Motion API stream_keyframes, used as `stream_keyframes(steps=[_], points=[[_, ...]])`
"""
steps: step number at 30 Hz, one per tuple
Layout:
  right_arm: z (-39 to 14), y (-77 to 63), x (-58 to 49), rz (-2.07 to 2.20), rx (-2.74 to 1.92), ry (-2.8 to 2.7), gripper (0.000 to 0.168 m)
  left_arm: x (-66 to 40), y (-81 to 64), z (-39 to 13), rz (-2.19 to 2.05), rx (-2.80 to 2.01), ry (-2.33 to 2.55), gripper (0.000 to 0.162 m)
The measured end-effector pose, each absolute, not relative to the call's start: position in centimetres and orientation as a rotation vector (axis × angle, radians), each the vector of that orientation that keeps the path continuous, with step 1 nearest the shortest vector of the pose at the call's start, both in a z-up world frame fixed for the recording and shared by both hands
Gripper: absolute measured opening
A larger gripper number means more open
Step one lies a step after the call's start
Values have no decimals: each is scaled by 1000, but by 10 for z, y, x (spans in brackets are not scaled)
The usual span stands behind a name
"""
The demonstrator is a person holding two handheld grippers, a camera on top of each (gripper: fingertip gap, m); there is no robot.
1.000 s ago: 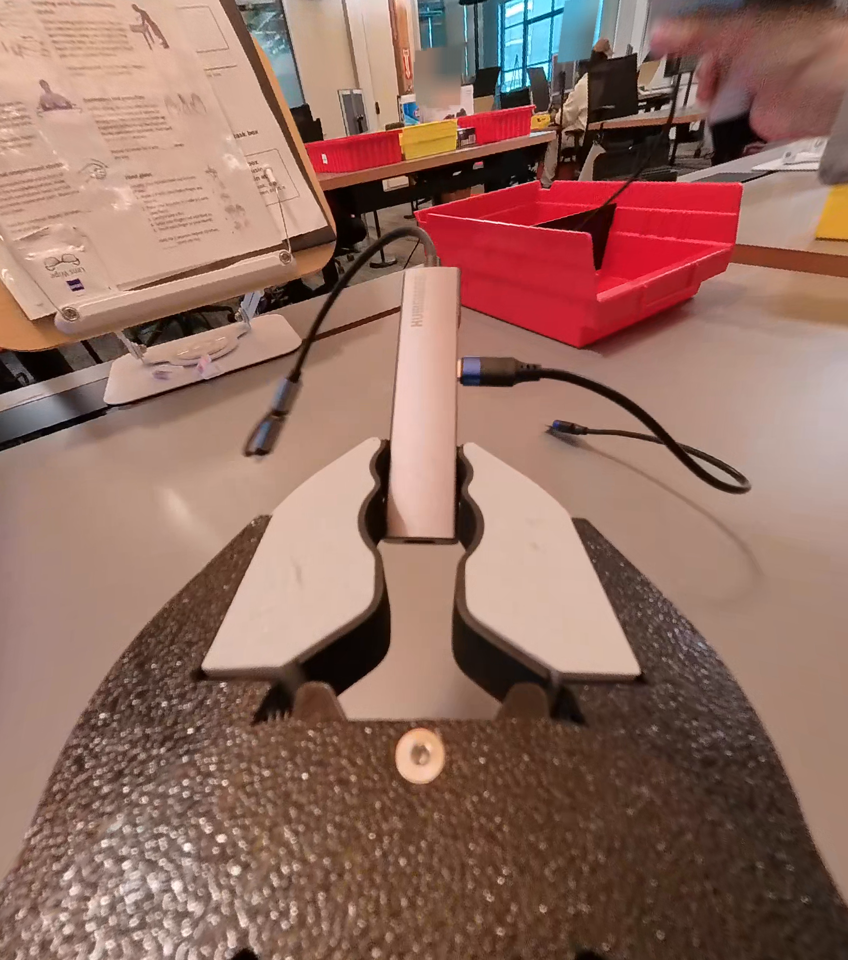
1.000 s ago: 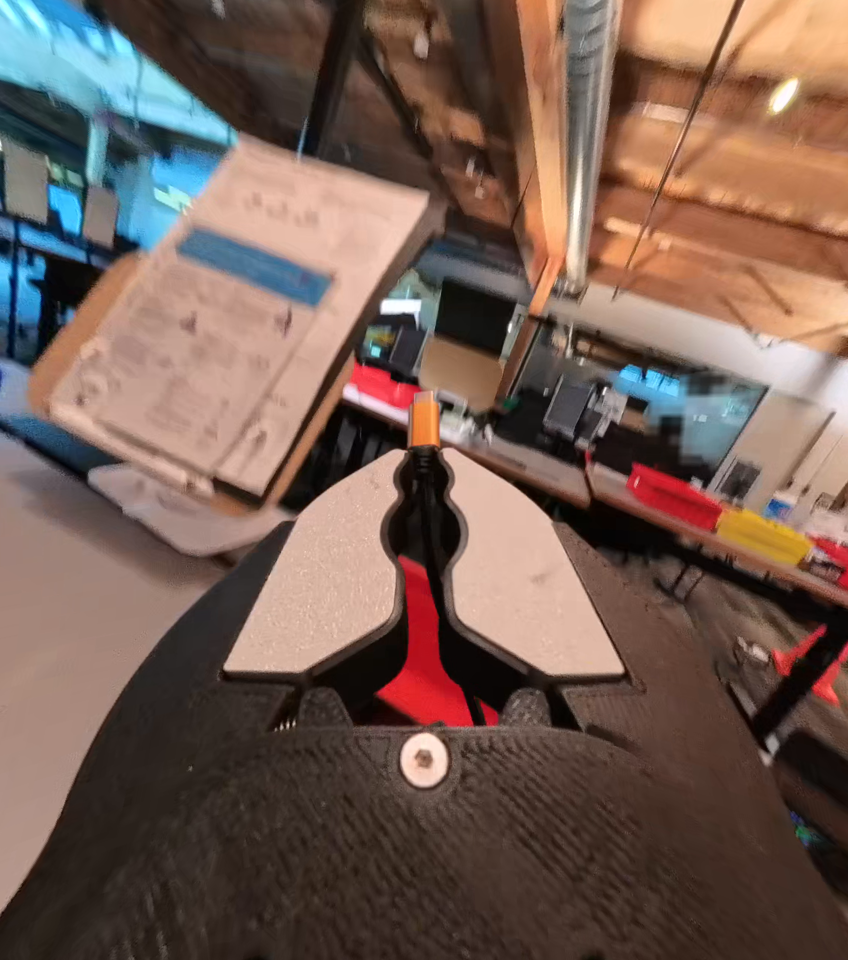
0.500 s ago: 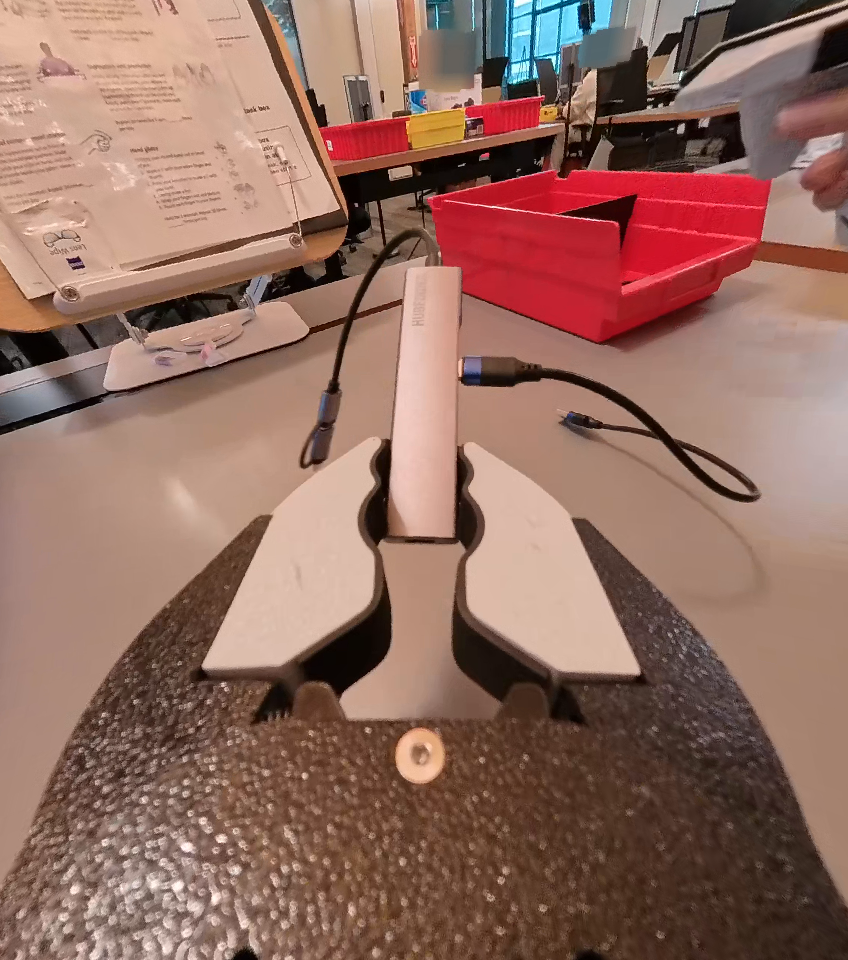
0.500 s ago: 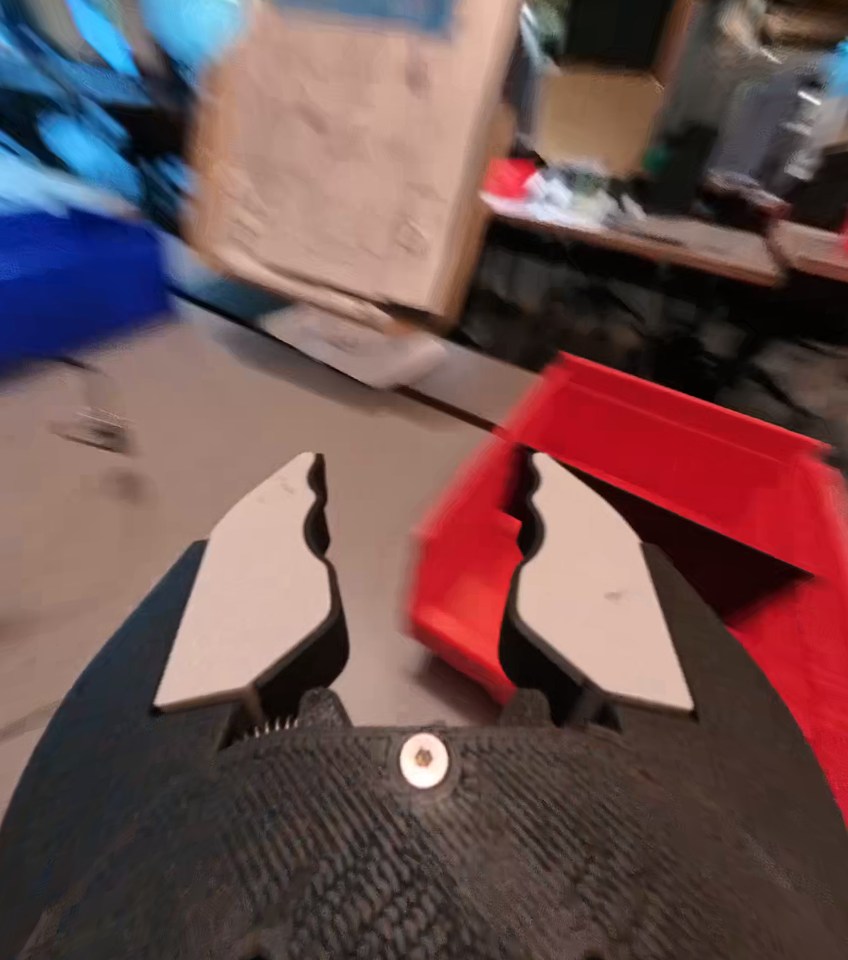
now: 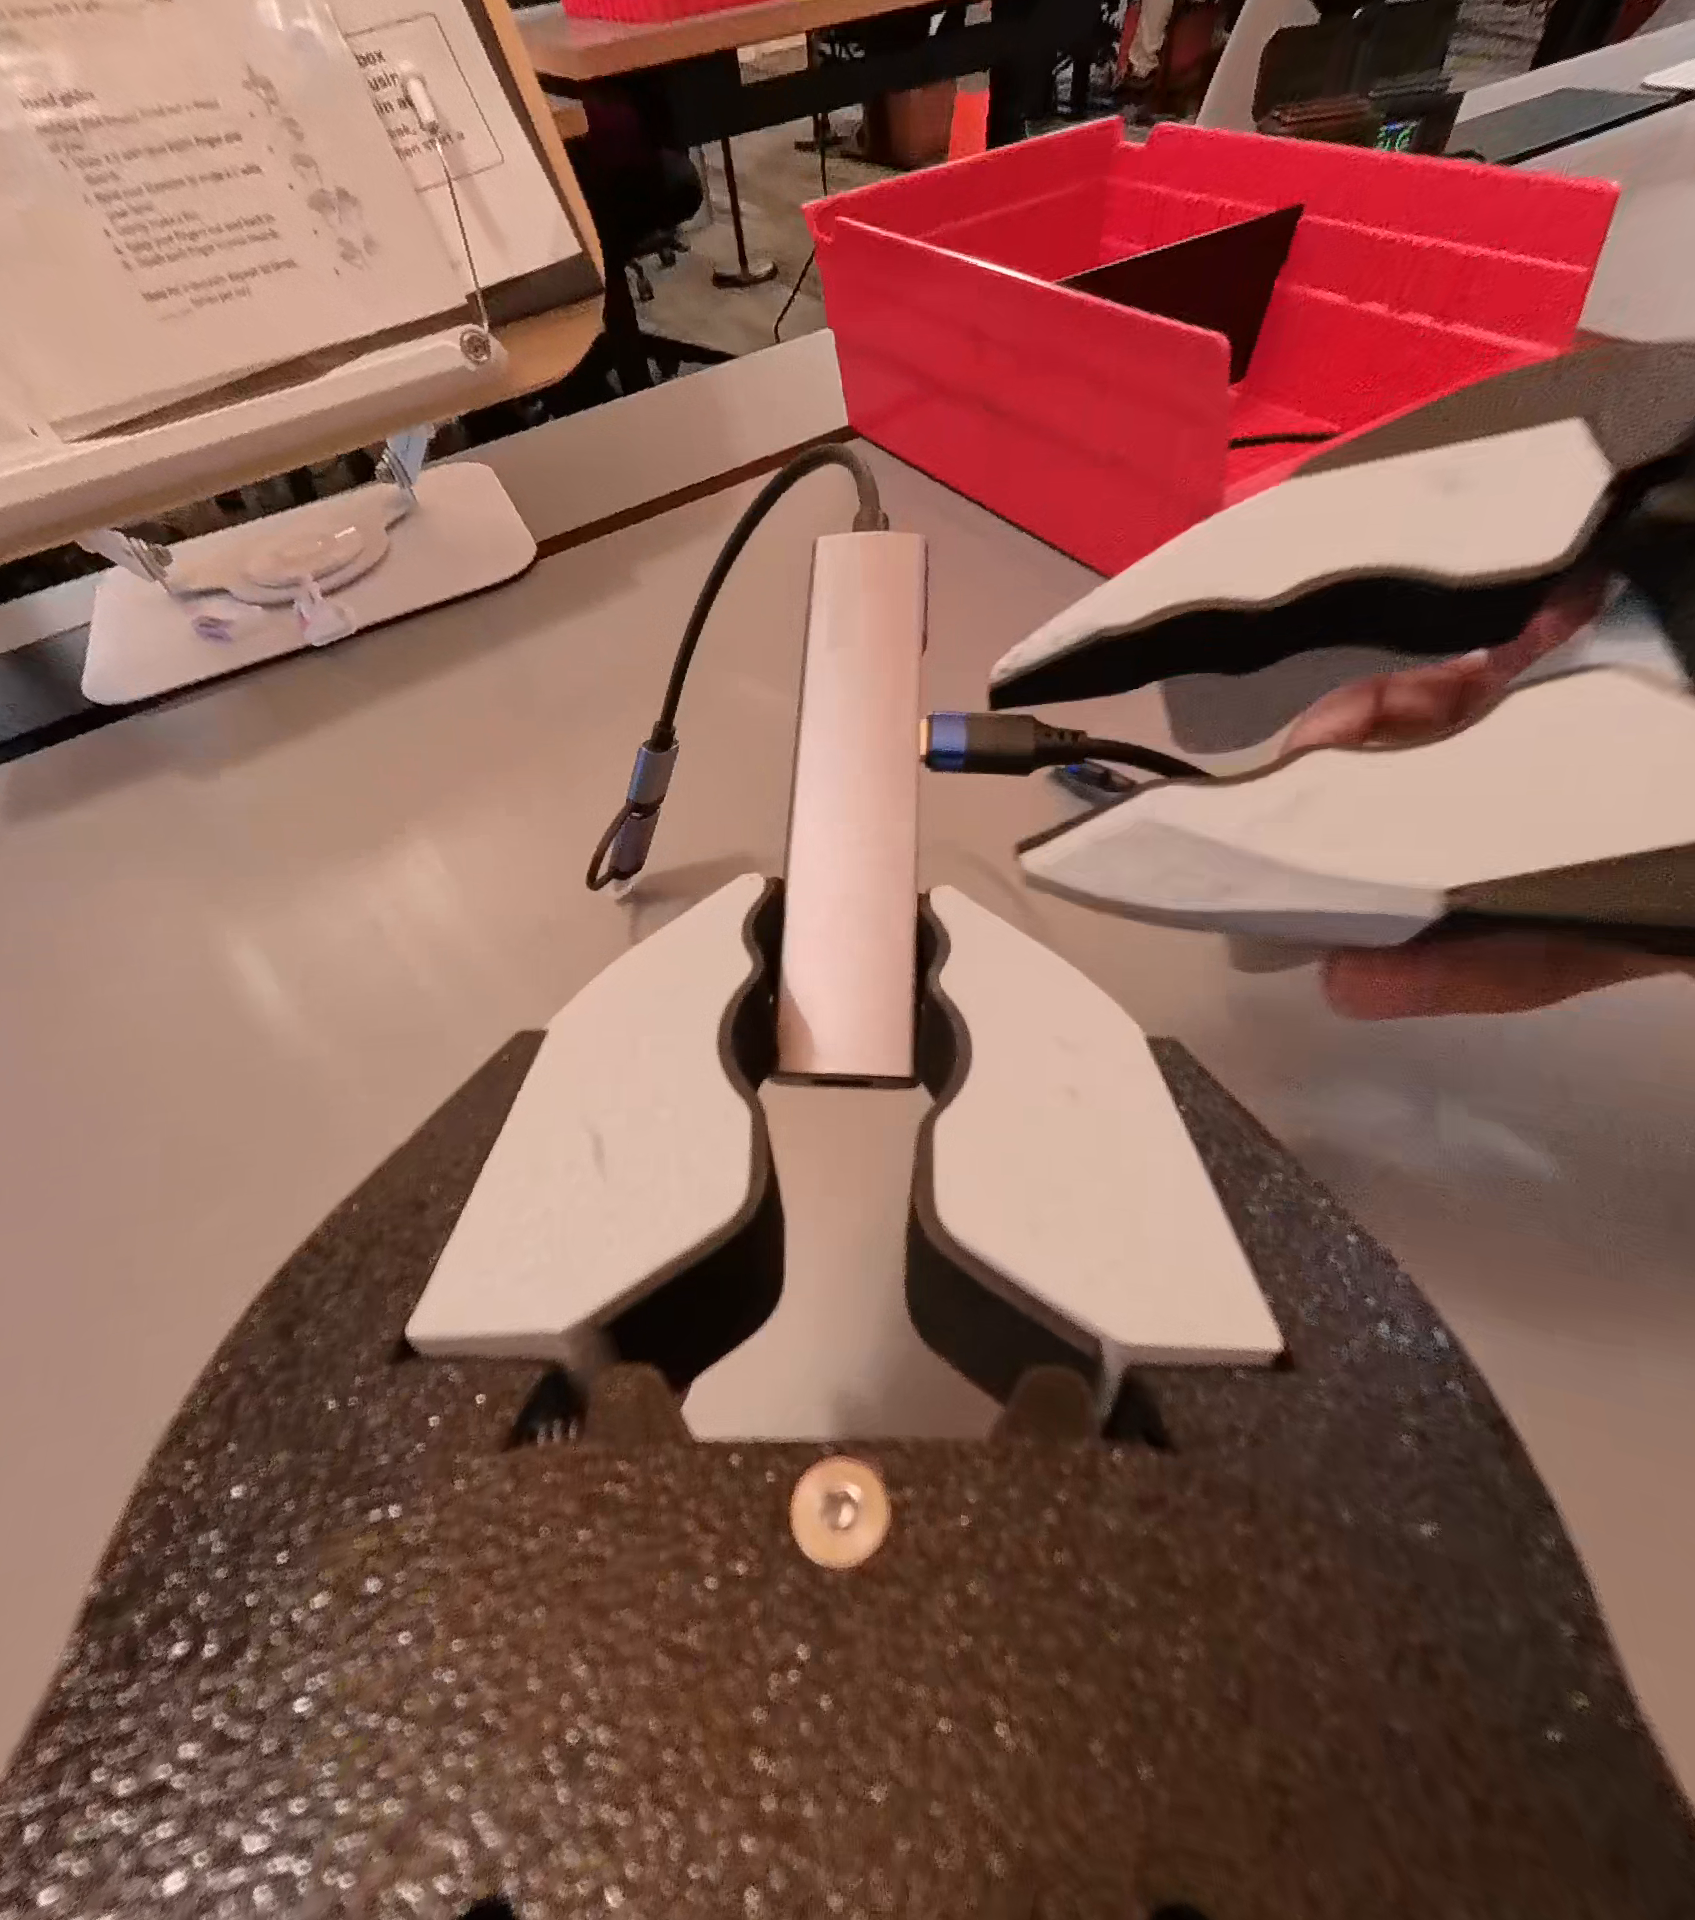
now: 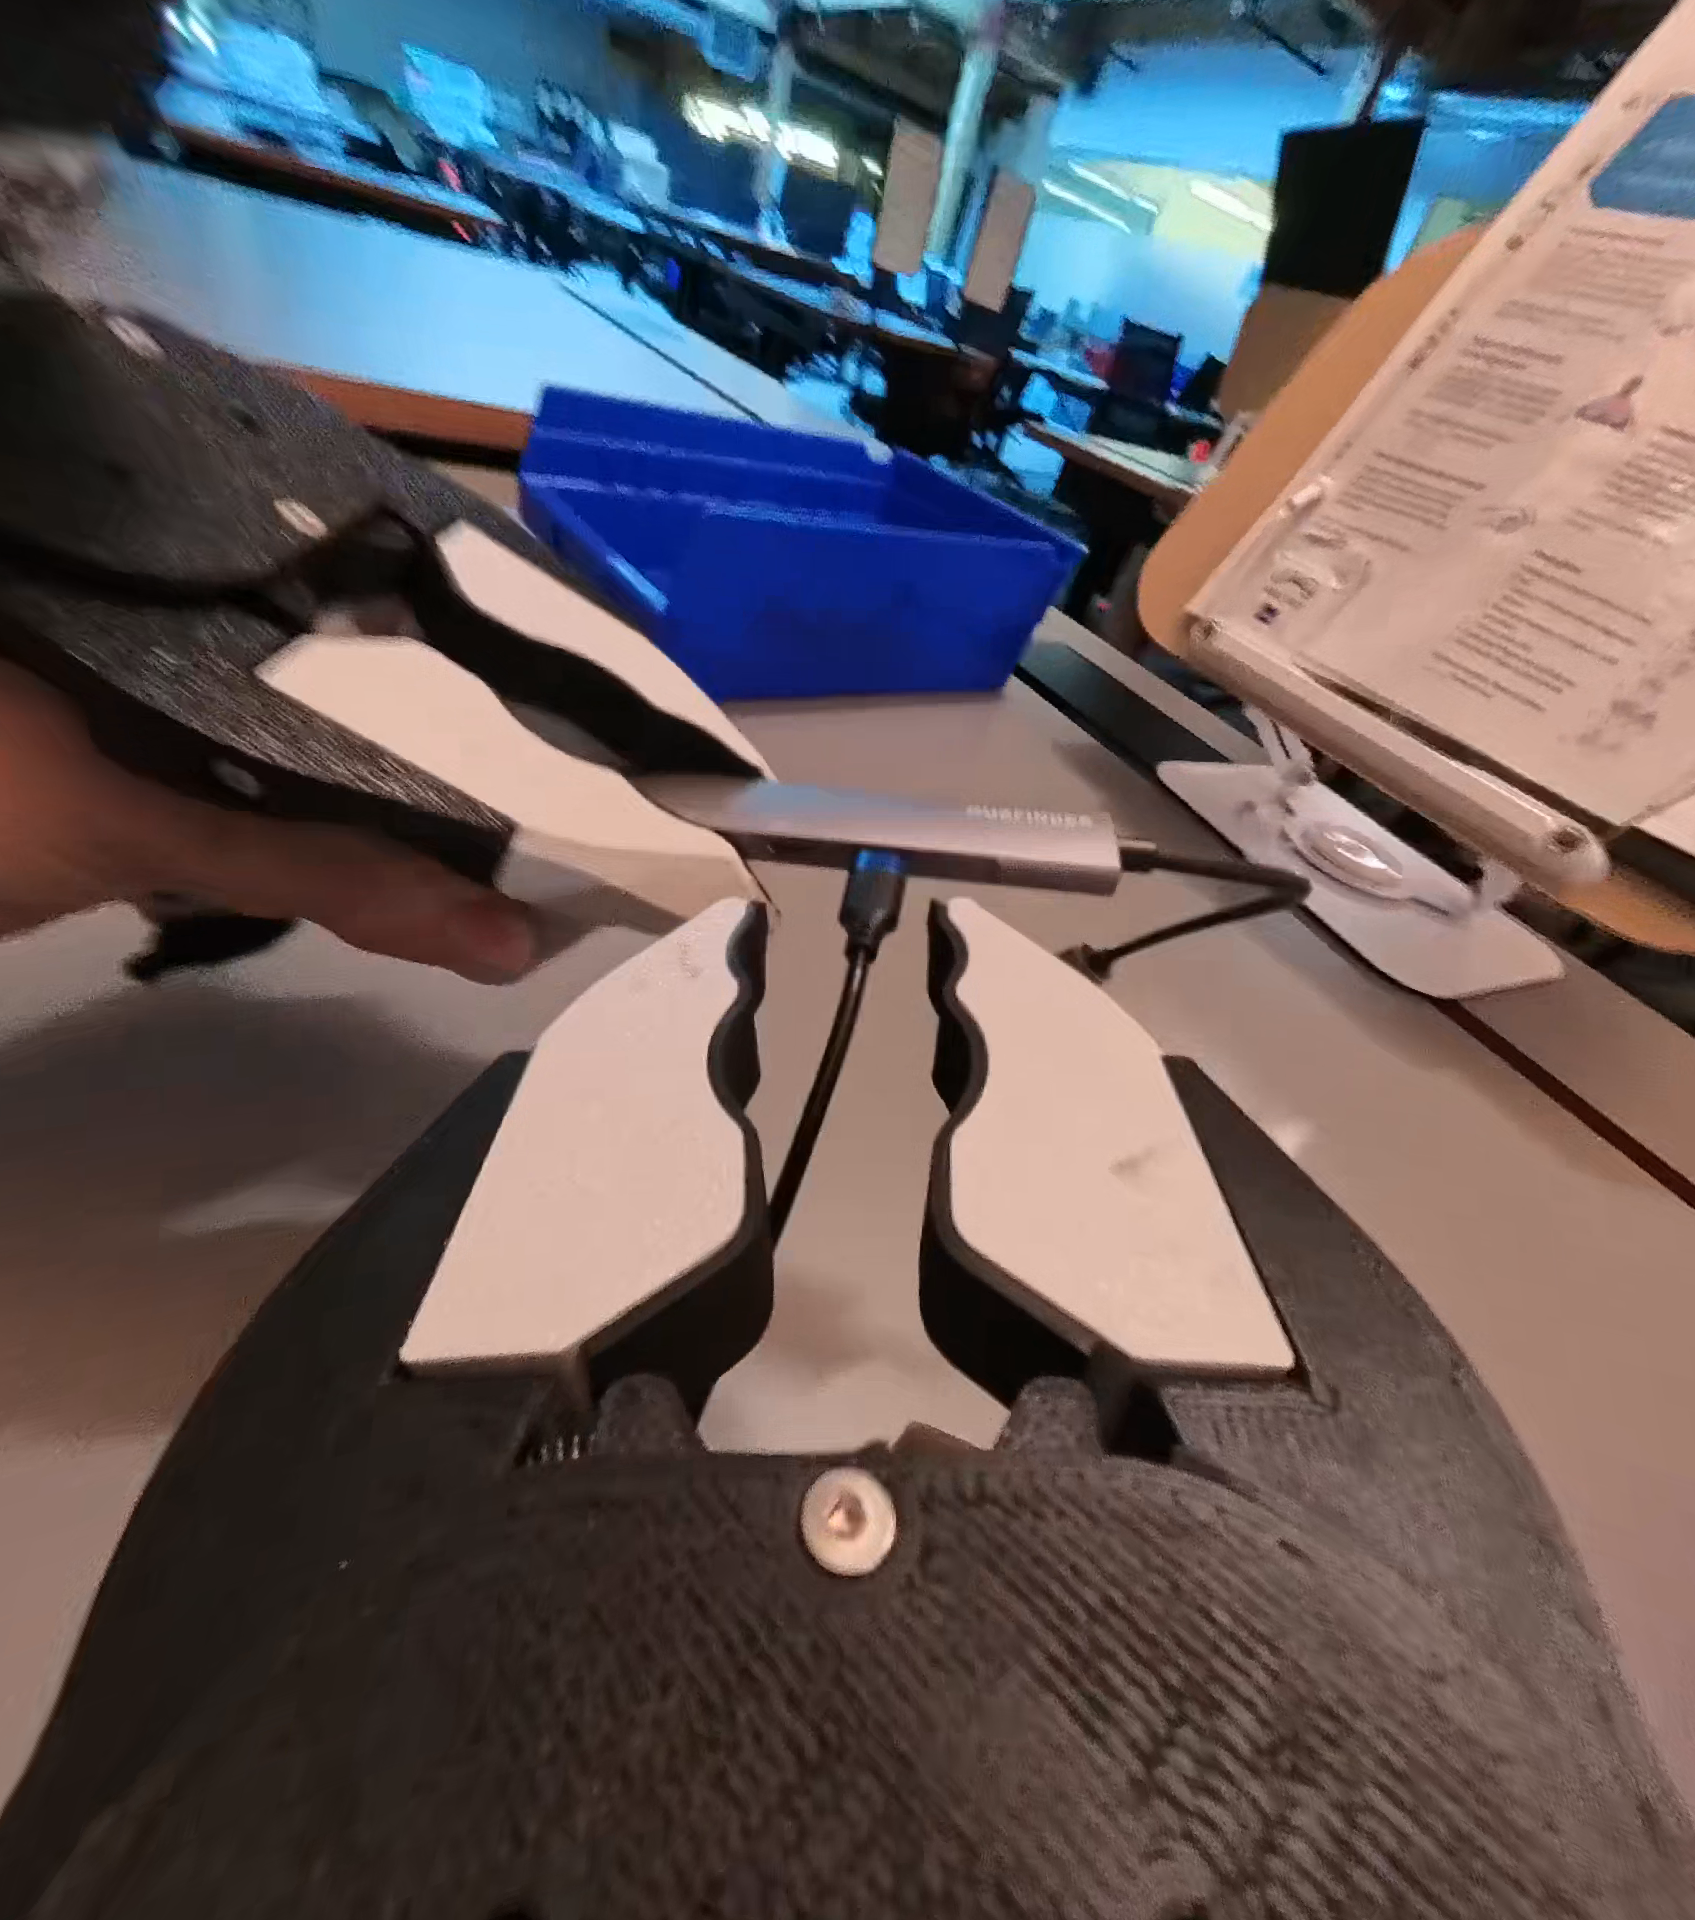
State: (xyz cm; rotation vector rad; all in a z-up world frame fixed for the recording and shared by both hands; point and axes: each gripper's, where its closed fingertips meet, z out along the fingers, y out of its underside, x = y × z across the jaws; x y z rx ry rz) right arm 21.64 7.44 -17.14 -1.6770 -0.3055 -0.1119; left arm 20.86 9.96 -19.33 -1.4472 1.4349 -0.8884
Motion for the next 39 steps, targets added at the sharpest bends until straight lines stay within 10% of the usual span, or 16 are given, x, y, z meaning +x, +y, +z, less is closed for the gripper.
stream_keyframes(steps=[24,39], points=[[-162,53,214,-371,-1664,-332,11,163,156,-153,-926,-1543,1080,23],[21,-17,429,-384,-1325,-77,11,178,95,-150,-1076,-1382,1273,23]])
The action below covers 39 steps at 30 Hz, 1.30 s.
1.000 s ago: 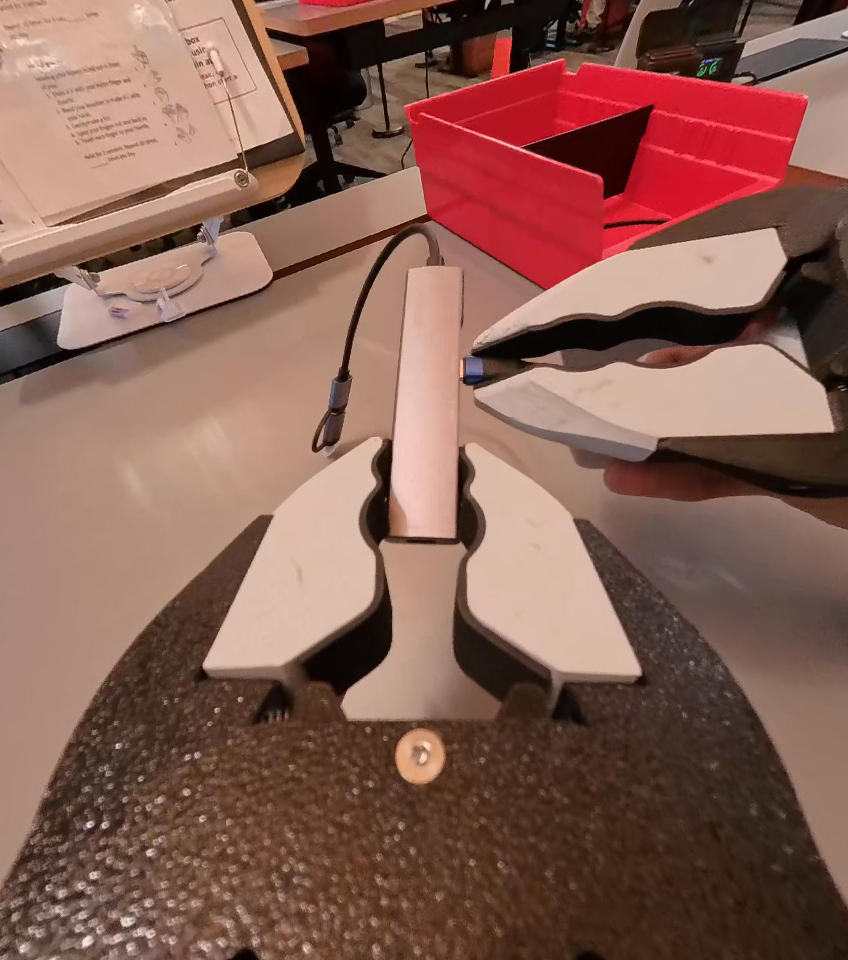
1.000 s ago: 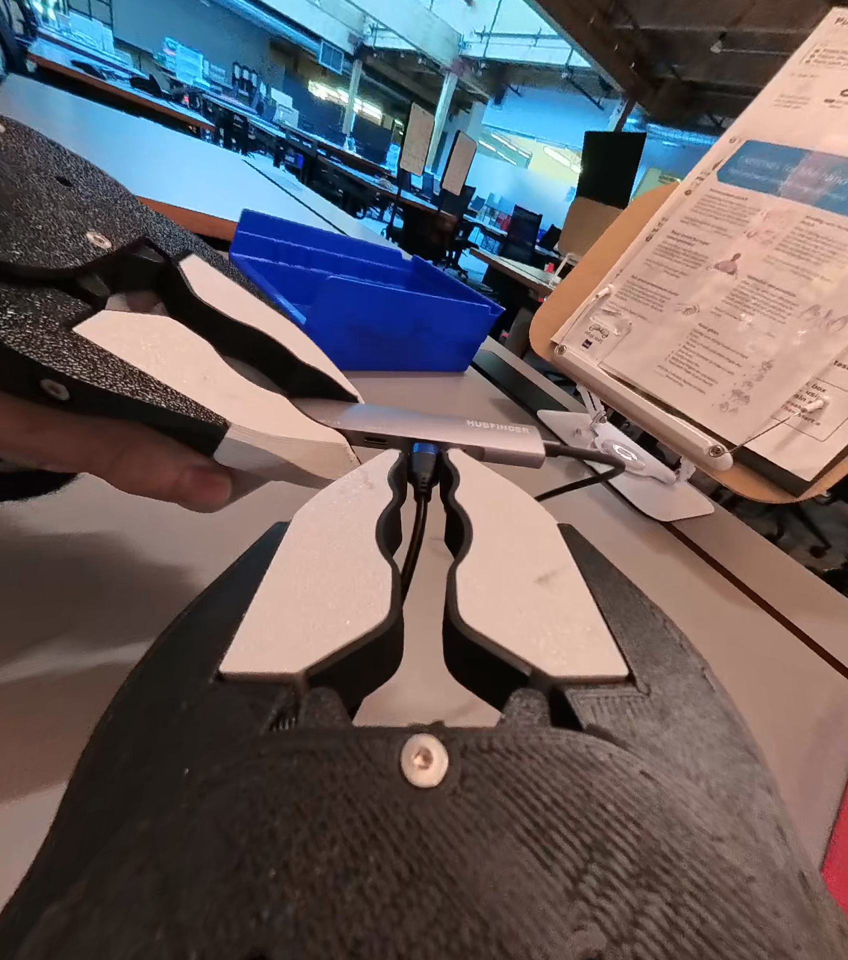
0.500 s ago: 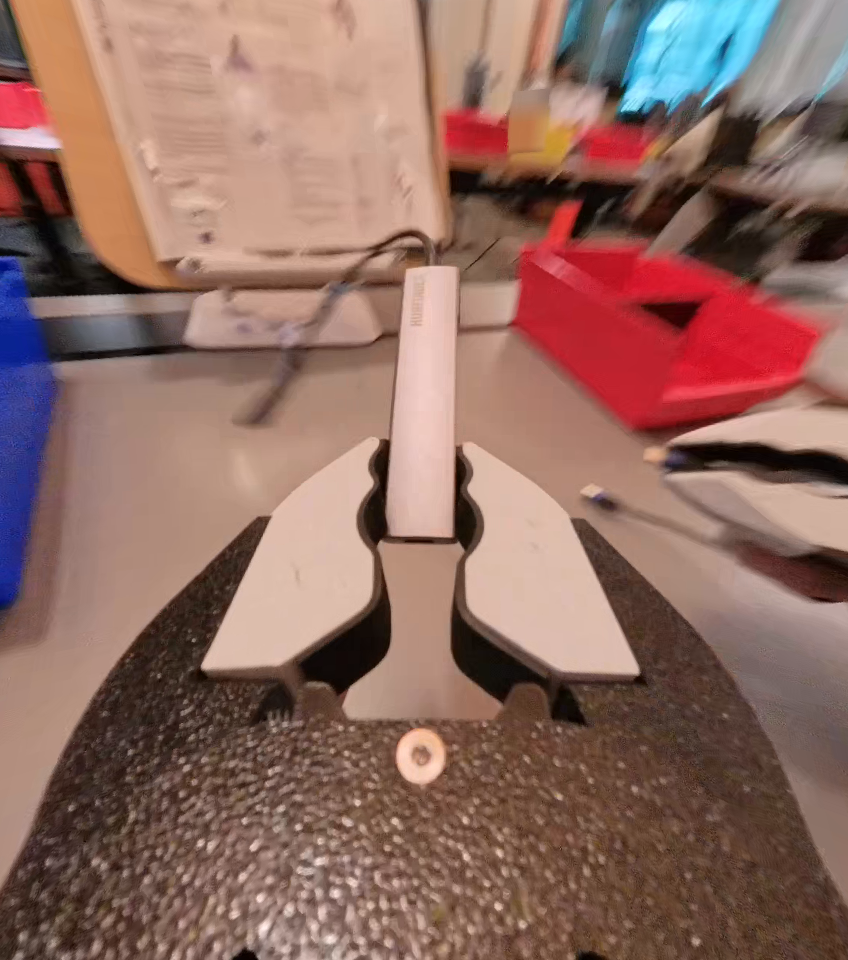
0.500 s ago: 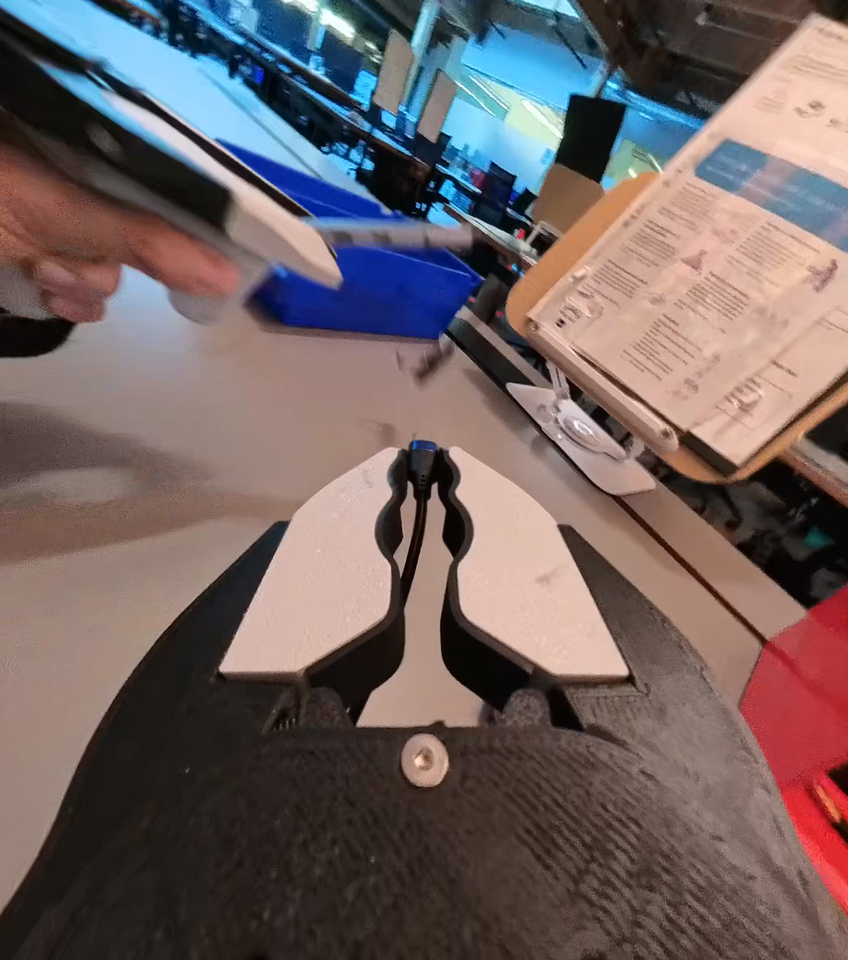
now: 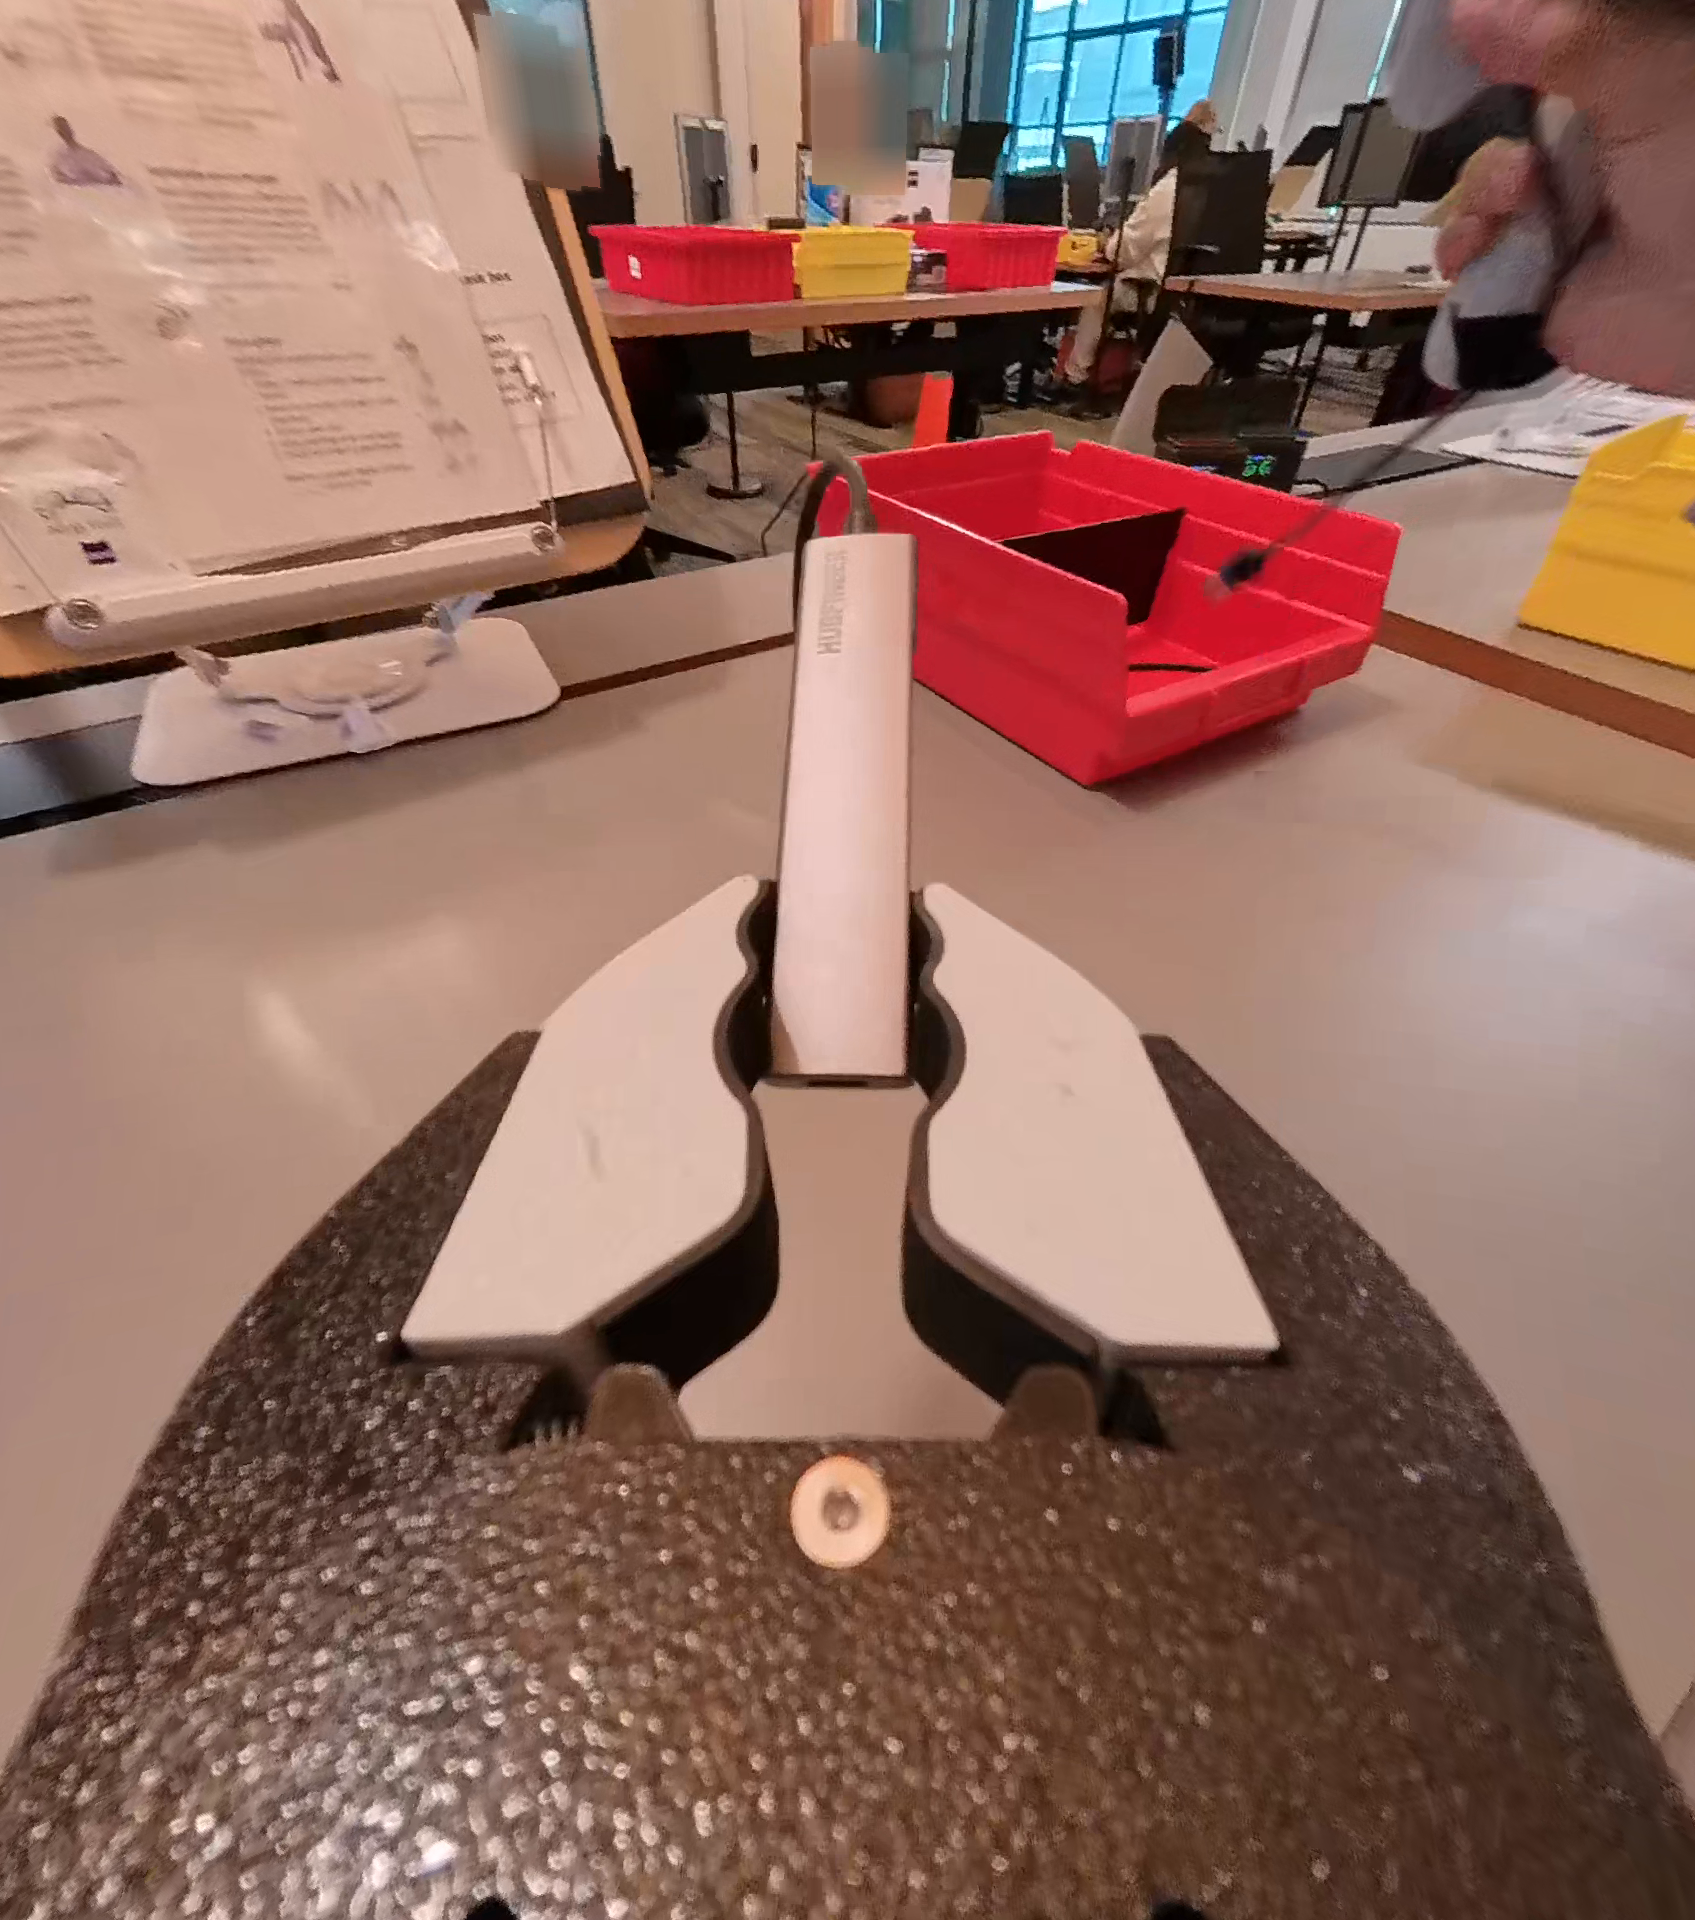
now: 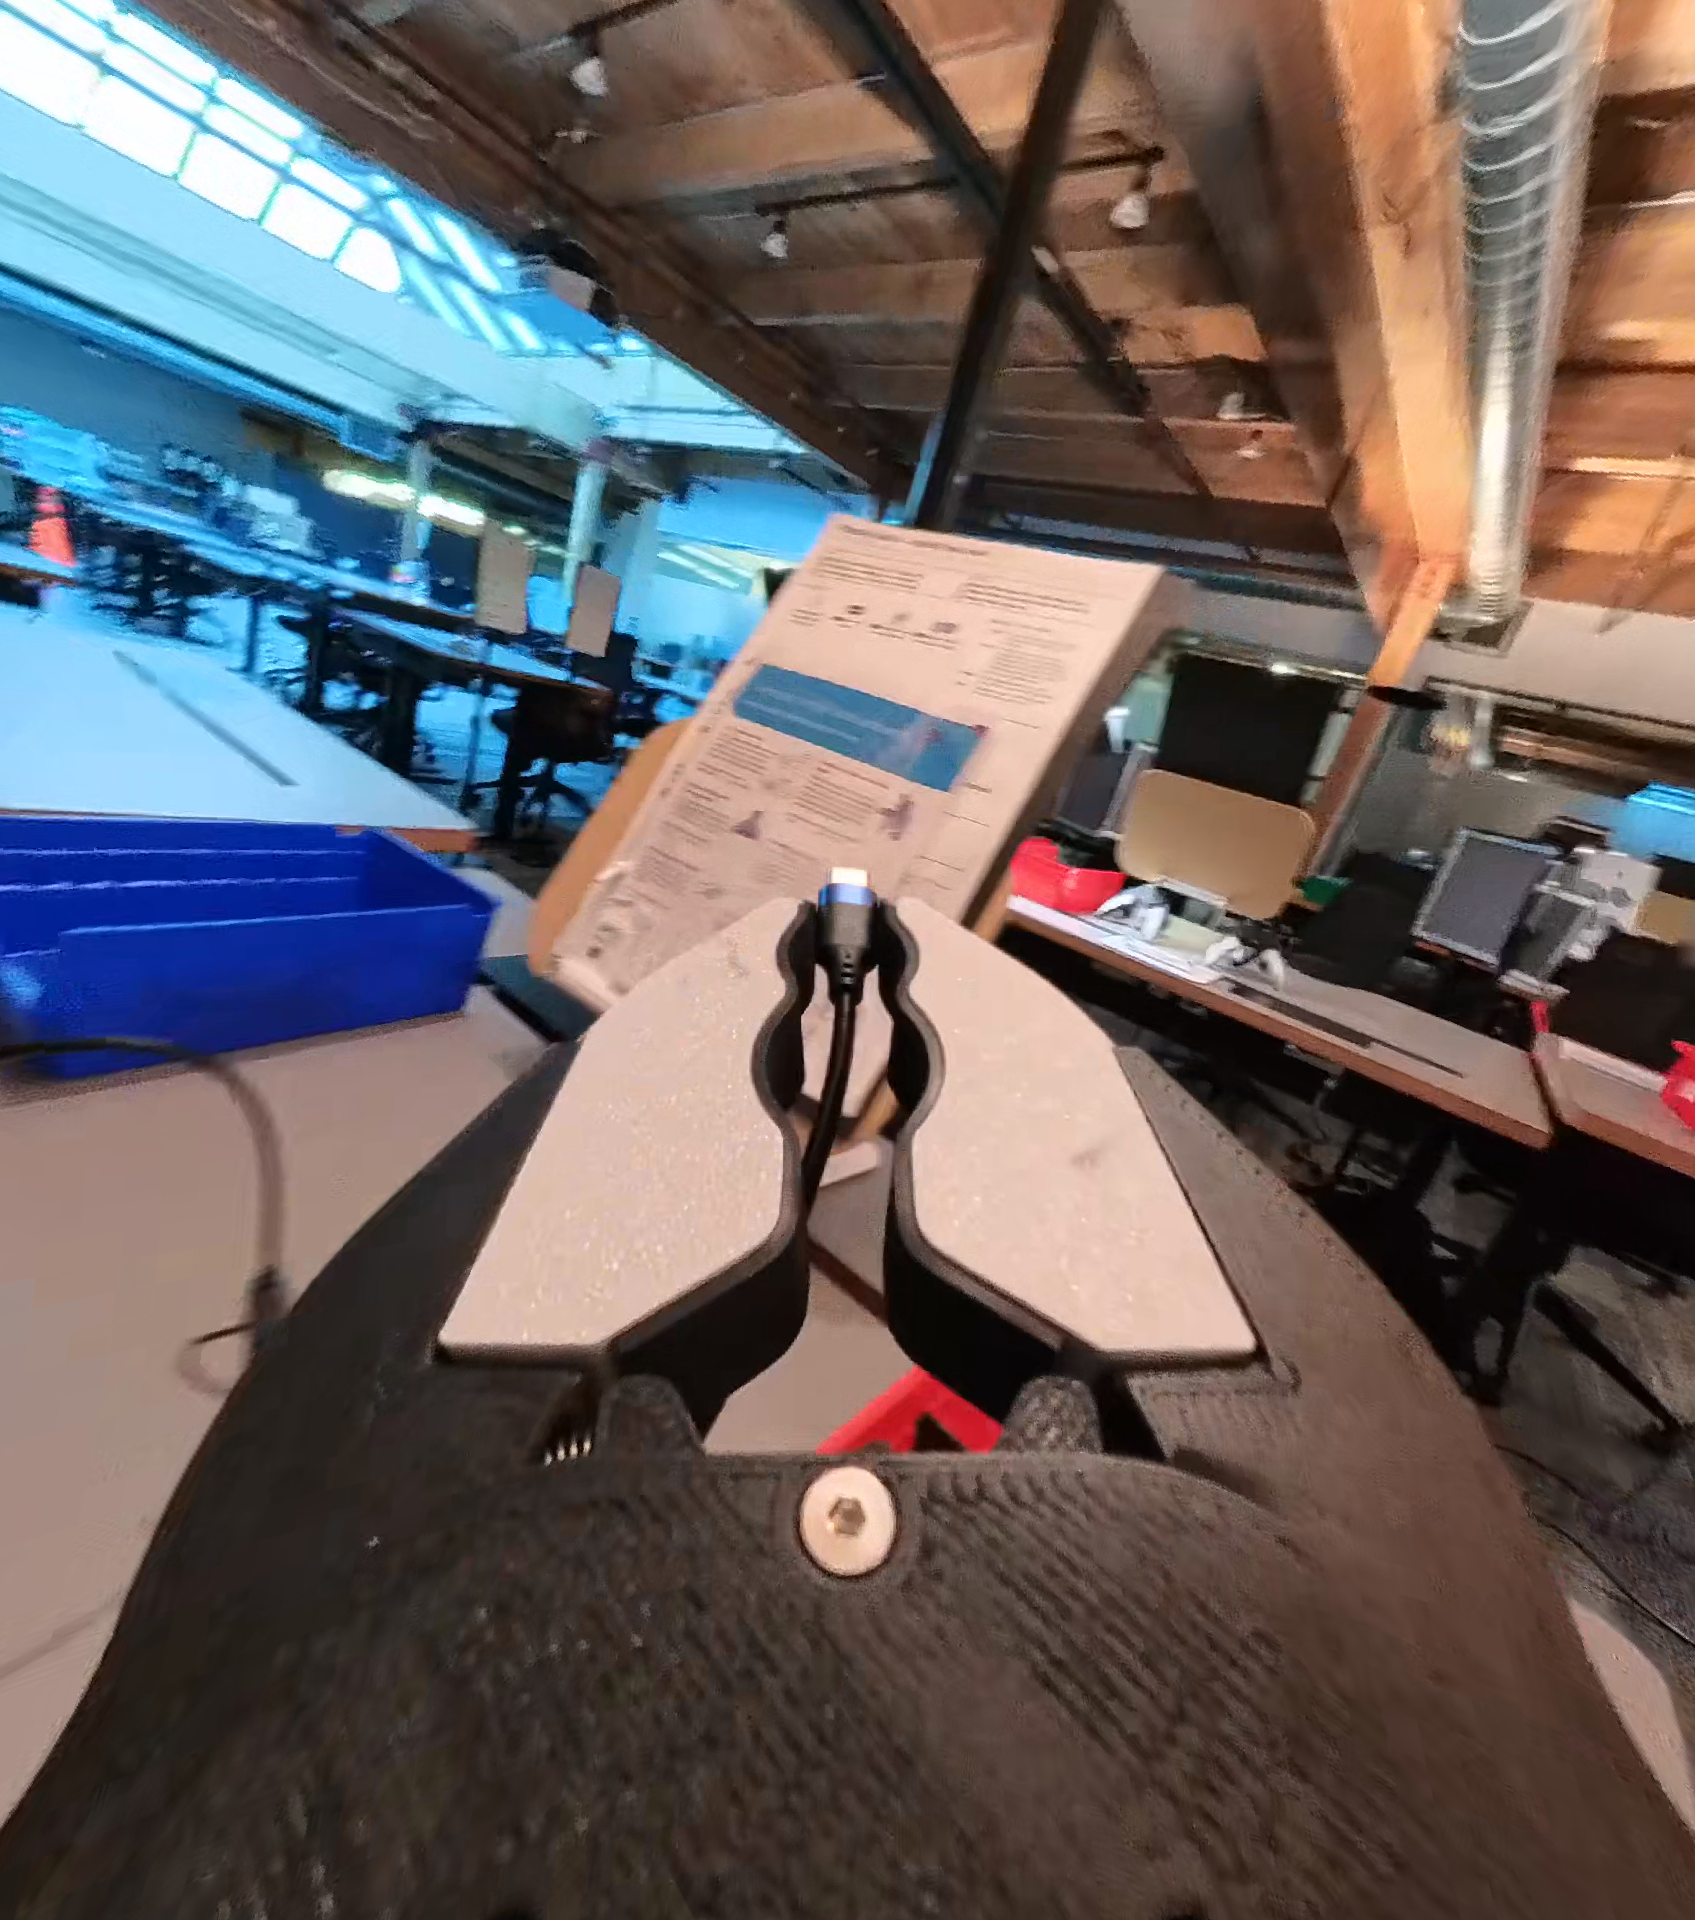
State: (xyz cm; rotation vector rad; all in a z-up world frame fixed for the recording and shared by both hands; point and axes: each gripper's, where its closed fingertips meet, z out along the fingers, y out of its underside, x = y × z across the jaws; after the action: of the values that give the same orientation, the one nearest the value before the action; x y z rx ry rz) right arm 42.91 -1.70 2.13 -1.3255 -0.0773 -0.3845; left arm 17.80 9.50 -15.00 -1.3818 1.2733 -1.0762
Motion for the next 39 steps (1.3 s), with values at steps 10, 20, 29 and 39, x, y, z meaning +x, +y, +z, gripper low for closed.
stream_keyframes(steps=[10,20,29,39], points=[[-105,-7,523,-364,-1588,183,11,183,91,-153,-1073,-1360,1300,23],[-181,10,530,-532,-2120,62,75,189,91,-164,-1107,-1379,1314,23],[-139,1,439,-247,-2067,-129,59,190,91,-168,-1151,-1366,1331,23],[-149,30,212,559,-1627,-362,59,191,36,-167,-1361,-987,1543,23]])
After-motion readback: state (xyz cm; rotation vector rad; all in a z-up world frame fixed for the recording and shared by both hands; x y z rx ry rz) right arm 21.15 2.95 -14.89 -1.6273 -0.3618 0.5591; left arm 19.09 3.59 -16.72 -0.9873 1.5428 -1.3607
